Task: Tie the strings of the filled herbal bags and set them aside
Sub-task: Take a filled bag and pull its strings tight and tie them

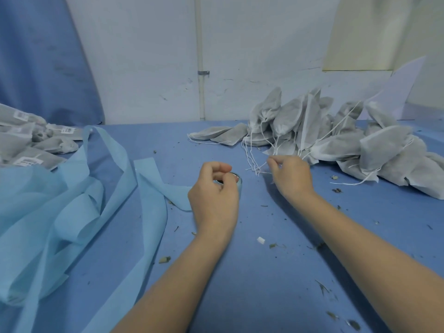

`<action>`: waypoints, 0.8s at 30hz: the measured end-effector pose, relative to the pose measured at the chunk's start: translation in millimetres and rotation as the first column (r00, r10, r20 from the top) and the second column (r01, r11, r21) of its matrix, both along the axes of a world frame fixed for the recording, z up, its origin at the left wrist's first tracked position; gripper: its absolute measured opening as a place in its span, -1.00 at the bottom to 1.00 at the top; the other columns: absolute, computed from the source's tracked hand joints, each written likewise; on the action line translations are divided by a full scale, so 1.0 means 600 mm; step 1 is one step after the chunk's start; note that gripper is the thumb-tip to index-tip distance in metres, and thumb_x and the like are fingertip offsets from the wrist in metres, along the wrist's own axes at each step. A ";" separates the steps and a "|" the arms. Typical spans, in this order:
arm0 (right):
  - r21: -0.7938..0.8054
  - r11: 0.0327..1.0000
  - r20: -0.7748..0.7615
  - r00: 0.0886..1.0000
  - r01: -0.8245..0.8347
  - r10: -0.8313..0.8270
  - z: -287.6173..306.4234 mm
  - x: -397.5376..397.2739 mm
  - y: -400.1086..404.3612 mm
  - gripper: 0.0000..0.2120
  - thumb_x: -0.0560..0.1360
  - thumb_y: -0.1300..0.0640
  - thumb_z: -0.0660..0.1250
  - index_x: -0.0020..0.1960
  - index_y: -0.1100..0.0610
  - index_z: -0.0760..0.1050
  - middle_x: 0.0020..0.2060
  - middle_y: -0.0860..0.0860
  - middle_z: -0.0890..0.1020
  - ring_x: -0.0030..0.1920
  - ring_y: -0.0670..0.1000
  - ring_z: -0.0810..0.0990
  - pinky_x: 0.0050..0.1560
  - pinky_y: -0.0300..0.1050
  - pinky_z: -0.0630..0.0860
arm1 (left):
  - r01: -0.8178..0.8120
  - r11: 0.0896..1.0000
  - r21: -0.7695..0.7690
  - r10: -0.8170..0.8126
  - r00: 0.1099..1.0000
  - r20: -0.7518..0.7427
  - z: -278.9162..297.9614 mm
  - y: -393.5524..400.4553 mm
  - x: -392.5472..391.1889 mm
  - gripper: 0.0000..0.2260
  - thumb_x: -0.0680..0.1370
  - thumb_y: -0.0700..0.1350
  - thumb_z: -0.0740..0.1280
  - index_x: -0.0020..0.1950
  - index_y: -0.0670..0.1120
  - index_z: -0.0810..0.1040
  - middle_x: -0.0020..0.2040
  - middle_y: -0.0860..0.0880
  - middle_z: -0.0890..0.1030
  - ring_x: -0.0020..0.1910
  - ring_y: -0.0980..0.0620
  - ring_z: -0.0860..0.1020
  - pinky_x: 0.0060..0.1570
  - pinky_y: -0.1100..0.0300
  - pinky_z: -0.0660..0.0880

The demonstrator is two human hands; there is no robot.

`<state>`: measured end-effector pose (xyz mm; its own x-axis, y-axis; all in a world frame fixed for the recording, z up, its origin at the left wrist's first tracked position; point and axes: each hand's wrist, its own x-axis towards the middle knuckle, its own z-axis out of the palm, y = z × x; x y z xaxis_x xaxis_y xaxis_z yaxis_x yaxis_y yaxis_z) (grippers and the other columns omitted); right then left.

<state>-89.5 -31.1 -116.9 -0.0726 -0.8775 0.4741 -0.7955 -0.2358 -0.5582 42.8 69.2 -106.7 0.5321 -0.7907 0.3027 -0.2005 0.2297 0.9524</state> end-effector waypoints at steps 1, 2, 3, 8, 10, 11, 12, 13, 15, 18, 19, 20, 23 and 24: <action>-0.026 0.999 0.035 0.999 -0.035 0.036 0.006 -0.002 0.014 -0.72 0.58 0.19 0.22 -0.20 0.36 0.51 -0.36 0.24 0.48 -0.23 0.19 0.37 -0.19 0.00 0.28 | 0.009 1.000 -0.005 -0.009 1.000 0.004 -0.001 0.000 -0.001 -0.89 0.46 -0.25 0.28 -0.12 -0.06 0.55 -0.33 0.26 0.57 -0.39 0.32 0.45 -0.24 0.07 0.48; -0.032 0.996 0.078 0.994 -0.079 0.081 0.013 -0.005 0.027 -0.74 0.57 0.17 0.25 -0.14 0.35 0.56 -0.31 0.26 0.56 -0.23 0.20 0.42 -0.13 -0.01 0.34 | 0.019 1.000 -0.010 -0.019 1.000 0.007 -0.001 0.001 -0.002 -0.88 0.46 -0.25 0.28 -0.13 -0.05 0.54 -0.34 0.25 0.57 -0.40 0.30 0.45 -0.25 0.09 0.47; -0.022 0.991 0.145 0.980 -0.132 0.134 0.019 -0.008 0.043 -0.76 0.56 0.14 0.29 -0.11 0.29 0.62 -0.25 0.23 0.63 -0.21 0.15 0.49 -0.06 -0.08 0.39 | 0.028 1.000 -0.014 -0.027 1.000 0.013 -0.001 0.001 -0.003 -0.87 0.47 -0.25 0.28 -0.15 -0.02 0.53 -0.34 0.21 0.58 -0.42 0.27 0.45 -0.24 0.10 0.48; -0.019 0.843 0.540 0.705 -0.537 0.461 0.048 -0.025 0.134 -0.89 0.50 0.11 0.39 -0.11 -0.02 0.69 -0.12 -0.12 0.72 -0.02 -0.19 0.65 0.03 -0.37 0.49 | 0.109 0.994 -0.020 -0.105 0.984 0.144 -0.001 0.005 -0.007 -0.77 0.49 -0.25 0.26 -0.13 0.11 0.46 -0.22 0.13 0.62 -0.33 0.08 0.52 -0.16 0.22 0.46; -0.078 0.750 0.662 0.528 -0.657 0.531 0.056 -0.031 0.161 -0.88 0.43 0.10 0.38 -0.12 0.02 0.71 -0.10 -0.03 0.72 0.02 -0.09 0.67 0.11 -0.28 0.52 | 0.178 0.984 -0.015 -0.169 0.954 0.249 -0.002 0.007 -0.008 -0.72 0.48 -0.29 0.26 -0.01 0.10 0.48 -0.08 0.15 0.61 -0.26 0.13 0.55 -0.09 0.27 0.46; -0.103 0.695 0.715 0.433 -0.712 0.549 0.059 -0.033 0.172 -0.84 0.40 0.10 0.36 -0.12 0.03 0.72 -0.11 0.00 0.73 0.01 -0.05 0.68 0.12 -0.24 0.53 | 0.223 0.975 -0.011 -0.210 0.932 0.295 -0.003 0.008 -0.009 -0.67 0.46 -0.31 0.29 0.06 0.10 0.48 -0.02 0.16 0.57 -0.23 0.20 0.54 -0.08 0.32 0.45; -0.126 0.637 0.760 0.338 -0.760 0.554 0.063 -0.033 0.179 -0.82 0.39 0.11 0.34 -0.11 0.05 0.72 -0.12 0.03 0.72 -0.01 -0.04 0.68 0.10 -0.23 0.55 | 0.279 0.960 -0.011 -0.259 0.908 0.329 -0.004 0.010 -0.010 -0.63 0.44 -0.32 0.32 0.09 0.11 0.48 0.01 0.18 0.54 -0.17 0.25 0.52 -0.09 0.39 0.43; -0.149 0.585 0.796 0.254 -0.797 0.549 0.068 -0.032 0.186 -0.81 0.39 0.13 0.33 -0.11 0.08 0.72 -0.13 0.04 0.72 -0.03 -0.05 0.68 0.06 -0.24 0.56 | 0.336 0.942 -0.016 -0.307 0.879 0.365 -0.005 0.012 -0.012 -0.62 0.42 -0.31 0.37 0.06 0.14 0.48 0.01 0.22 0.52 -0.11 0.27 0.49 -0.10 0.46 0.40; -0.199 0.513 0.848 0.116 -0.835 0.517 0.076 -0.031 0.193 -0.81 0.35 0.11 0.36 -0.13 0.11 0.72 -0.15 0.05 0.72 -0.06 -0.05 0.69 0.00 -0.24 0.57 | 0.404 0.914 -0.030 -0.347 0.820 0.456 -0.005 0.017 -0.017 -0.65 0.42 -0.28 0.41 -0.08 0.20 0.49 -0.06 0.31 0.49 -0.03 0.24 0.41 -0.04 0.51 0.31; -0.329 0.483 0.888 -0.092 -0.812 0.450 0.085 -0.029 0.194 -0.82 0.31 0.14 0.37 -0.17 0.14 0.72 -0.17 0.05 0.72 -0.05 -0.03 0.69 -0.04 -0.22 0.59 | 0.434 0.899 -0.055 -0.349 0.788 0.508 -0.004 0.019 -0.019 -0.78 0.52 -0.15 0.35 -0.27 0.13 0.54 -0.17 0.37 0.49 0.02 0.20 0.37 0.05 0.47 0.25; -0.383 0.496 0.890 -0.167 -0.780 0.424 0.087 -0.030 0.193 -0.82 0.35 0.17 0.34 -0.18 0.16 0.71 -0.16 0.06 0.72 -0.03 -0.01 0.69 -0.04 -0.20 0.59 | 0.452 0.890 -0.065 -0.367 0.793 0.487 -0.003 0.020 -0.019 -0.81 0.53 -0.08 0.32 -0.28 0.07 0.57 -0.16 0.33 0.52 0.04 0.25 0.40 0.08 0.42 0.27; -0.429 0.521 0.887 -0.237 -0.738 0.395 0.088 -0.031 0.189 -0.80 0.41 0.20 0.30 -0.17 0.18 0.71 -0.14 0.07 0.72 0.00 0.00 0.69 -0.02 -0.17 0.60 | 0.470 0.880 -0.073 -0.392 0.802 0.451 -0.003 0.020 -0.020 -0.80 0.52 -0.01 0.27 -0.25 0.00 0.61 -0.15 0.26 0.57 0.05 0.30 0.43 0.11 0.38 0.30; -0.452 0.652 0.892 -0.313 -0.608 0.327 0.088 -0.034 0.178 -0.75 0.46 0.23 0.22 -0.11 0.21 0.69 -0.05 0.09 0.71 0.12 0.03 0.65 0.06 -0.07 0.61 | 0.502 0.862 -0.067 -0.446 0.815 0.370 0.003 0.024 -0.029 -0.72 0.50 0.10 0.20 -0.26 -0.02 0.58 -0.15 0.10 0.65 0.01 0.14 0.53 0.09 0.24 0.40; -0.426 0.693 0.904 -0.300 -0.581 0.304 0.085 -0.033 0.174 -0.76 0.47 0.23 0.22 -0.05 0.22 0.66 0.00 0.09 0.70 0.16 0.03 0.62 0.11 -0.07 0.59 | 0.500 0.864 -0.063 -0.447 0.817 0.365 0.005 0.027 -0.032 -0.72 0.51 0.11 0.19 -0.27 0.00 0.56 -0.20 0.10 0.63 -0.06 0.13 0.53 0.01 0.25 0.40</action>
<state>-109.6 73.2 -66.0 0.1730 -0.9401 0.2938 0.7982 -0.0410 -0.6010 23.5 85.5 -103.9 -0.0474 -0.8500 0.5247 -0.3223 0.5102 0.7974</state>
